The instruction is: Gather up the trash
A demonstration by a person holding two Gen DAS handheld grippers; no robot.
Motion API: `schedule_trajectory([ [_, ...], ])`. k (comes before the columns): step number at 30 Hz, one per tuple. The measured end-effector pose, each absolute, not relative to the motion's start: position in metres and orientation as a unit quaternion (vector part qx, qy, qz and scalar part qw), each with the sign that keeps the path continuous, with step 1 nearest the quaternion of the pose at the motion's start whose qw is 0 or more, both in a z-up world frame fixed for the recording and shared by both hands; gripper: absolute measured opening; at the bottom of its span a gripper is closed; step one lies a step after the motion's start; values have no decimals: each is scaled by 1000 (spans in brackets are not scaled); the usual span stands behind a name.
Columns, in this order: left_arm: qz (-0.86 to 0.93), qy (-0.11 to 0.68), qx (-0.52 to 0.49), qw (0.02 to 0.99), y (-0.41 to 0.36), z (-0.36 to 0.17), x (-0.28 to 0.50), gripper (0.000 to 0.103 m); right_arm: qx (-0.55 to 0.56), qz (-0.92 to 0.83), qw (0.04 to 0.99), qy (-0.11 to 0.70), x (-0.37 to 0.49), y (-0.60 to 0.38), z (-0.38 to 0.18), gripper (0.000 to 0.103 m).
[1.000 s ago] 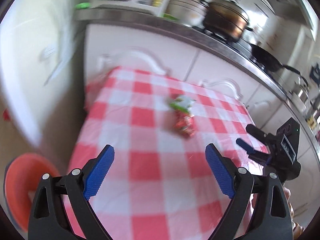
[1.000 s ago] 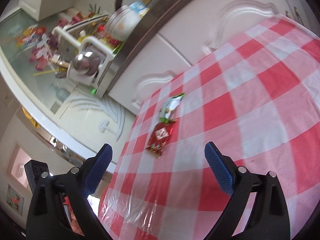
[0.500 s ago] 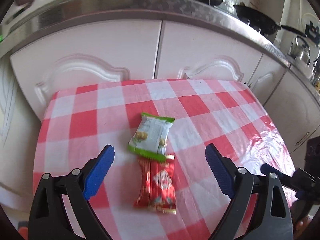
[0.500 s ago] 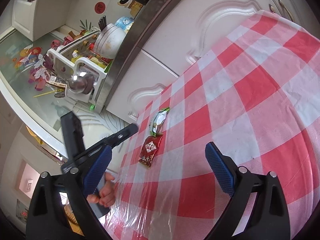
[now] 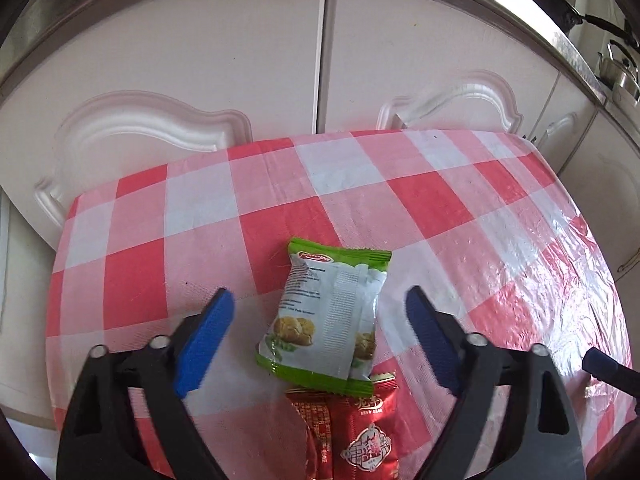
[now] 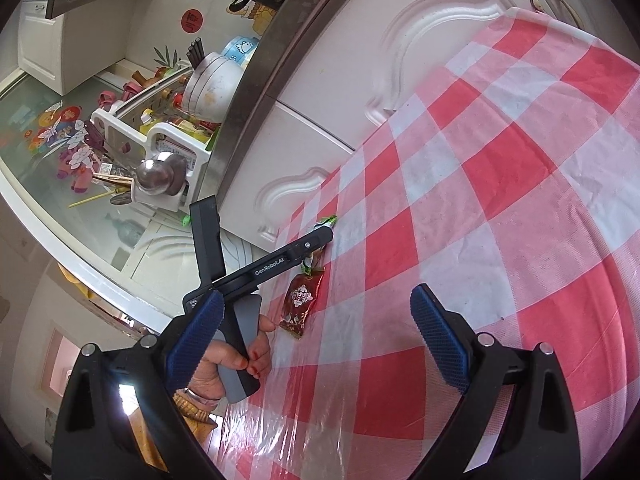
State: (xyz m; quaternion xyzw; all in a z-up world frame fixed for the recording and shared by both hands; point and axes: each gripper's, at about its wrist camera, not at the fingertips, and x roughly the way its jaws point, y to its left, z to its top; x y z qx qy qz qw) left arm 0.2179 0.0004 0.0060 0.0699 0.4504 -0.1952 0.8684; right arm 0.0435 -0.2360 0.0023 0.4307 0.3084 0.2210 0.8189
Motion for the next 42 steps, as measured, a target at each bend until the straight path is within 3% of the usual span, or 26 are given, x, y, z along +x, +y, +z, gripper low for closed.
schedule_trajectory([
  [2, -194, 453, 66, 868, 2, 5, 219, 68, 432, 223, 817, 310, 44, -236, 2, 95],
  [8, -194, 450, 56, 870, 5, 9, 221, 50, 433, 224, 816, 311, 45, -237, 1, 95],
  [17, -204, 454, 11, 867, 17, 10, 182, 48, 426, 223, 821, 307, 42, -236, 5, 95],
  [31, -212, 435, -59, 873, 19, 23, 54, 48, 388, 255, 824, 324, 43, -217, 11, 95],
  [33, -213, 417, -29, 883, 21, 34, 39, 56, 378, 260, 826, 326, 43, -213, 12, 95],
  [35, -217, 408, -10, 887, 26, 40, 28, 84, 365, 261, 832, 327, 41, -209, 15, 95],
  [42, -220, 415, 56, 881, 47, 34, 12, 87, 313, 272, 844, 340, 39, -189, 20, 95],
])
